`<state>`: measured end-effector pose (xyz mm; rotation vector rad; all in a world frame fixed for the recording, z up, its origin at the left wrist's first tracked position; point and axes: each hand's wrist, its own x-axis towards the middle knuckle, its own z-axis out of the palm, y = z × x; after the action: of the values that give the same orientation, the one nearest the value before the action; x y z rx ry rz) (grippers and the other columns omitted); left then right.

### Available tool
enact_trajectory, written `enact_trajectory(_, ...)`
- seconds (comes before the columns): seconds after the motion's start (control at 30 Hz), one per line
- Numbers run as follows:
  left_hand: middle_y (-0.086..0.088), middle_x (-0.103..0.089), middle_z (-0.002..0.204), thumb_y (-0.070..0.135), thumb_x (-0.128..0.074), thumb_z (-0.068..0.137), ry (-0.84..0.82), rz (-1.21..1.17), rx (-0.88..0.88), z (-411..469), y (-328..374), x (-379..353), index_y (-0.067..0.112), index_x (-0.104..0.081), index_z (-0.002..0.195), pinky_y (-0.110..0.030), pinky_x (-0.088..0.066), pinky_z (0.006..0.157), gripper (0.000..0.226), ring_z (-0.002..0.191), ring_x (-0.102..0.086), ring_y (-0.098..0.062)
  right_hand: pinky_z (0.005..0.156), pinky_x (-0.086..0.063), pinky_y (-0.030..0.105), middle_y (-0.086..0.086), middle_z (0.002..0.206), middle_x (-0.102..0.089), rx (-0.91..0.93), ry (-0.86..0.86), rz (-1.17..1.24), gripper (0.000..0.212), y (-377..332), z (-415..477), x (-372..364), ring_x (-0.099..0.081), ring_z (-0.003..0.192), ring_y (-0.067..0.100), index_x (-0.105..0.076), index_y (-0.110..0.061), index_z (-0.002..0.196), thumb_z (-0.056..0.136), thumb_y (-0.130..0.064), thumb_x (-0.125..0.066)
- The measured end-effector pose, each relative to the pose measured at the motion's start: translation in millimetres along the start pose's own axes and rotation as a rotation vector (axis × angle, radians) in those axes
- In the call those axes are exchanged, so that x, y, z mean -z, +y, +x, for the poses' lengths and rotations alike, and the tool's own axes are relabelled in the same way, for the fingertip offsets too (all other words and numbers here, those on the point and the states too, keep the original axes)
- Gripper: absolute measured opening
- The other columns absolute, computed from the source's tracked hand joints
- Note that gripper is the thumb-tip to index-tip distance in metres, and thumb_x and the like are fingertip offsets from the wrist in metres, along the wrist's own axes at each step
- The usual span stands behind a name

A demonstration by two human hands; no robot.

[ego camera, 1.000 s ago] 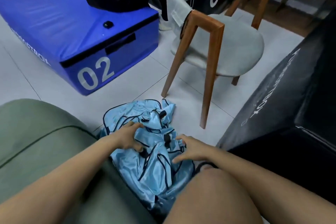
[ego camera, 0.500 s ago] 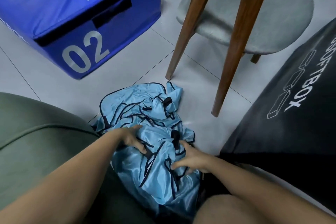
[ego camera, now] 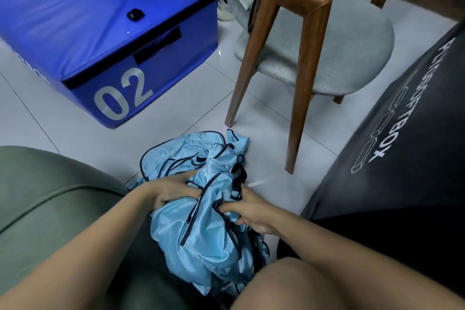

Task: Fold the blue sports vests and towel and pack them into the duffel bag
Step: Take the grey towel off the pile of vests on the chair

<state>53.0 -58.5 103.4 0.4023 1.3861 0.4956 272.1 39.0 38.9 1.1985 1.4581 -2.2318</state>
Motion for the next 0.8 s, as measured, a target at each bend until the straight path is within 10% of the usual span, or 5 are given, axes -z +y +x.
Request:
enact_trajectory(0.2,0.000,-0.075,0.133,0.014,-0.089,0.088,0.075,0.073,-0.197,-72,54,-2,0.038,-0.056,0.144,-0.053,-0.058,0.103,0.070,0.120,-0.073,-0.030,0.078,-0.064,0.034,-0.004,0.115,-0.078,0.263,0.099,-0.108,0.053,-76,-60,-12,-0.077,0.104,0.018,-0.062,-0.030,0.126,0.083,-0.014,-0.089)
enact_trajectory(0.47,0.003,-0.078,0.124,0.008,-0.074,0.096,0.249,0.262,-0.501,-181,157,-39,0.047,-0.057,0.141,-0.047,-0.062,0.098,0.063,0.111,-0.077,-0.023,0.102,-0.059,0.044,-0.003,0.111,-0.080,0.603,0.209,-0.218,0.047,-188,-184,-3,-0.076,0.109,0.020,-0.064,-0.022,0.123,0.084,-0.003,-0.085)
enact_trajectory(0.8,-0.008,-0.070,0.139,0.000,-0.068,0.098,0.156,0.355,-0.836,-254,309,-103,0.036,-0.055,0.147,-0.050,-0.058,0.104,0.063,0.125,-0.071,-0.028,0.077,-0.059,0.030,0.000,0.105,-0.081,0.806,0.404,-0.322,0.042,-310,-319,62,-0.078,0.096,0.018,-0.065,-0.021,0.119,0.086,-0.004,-0.083)
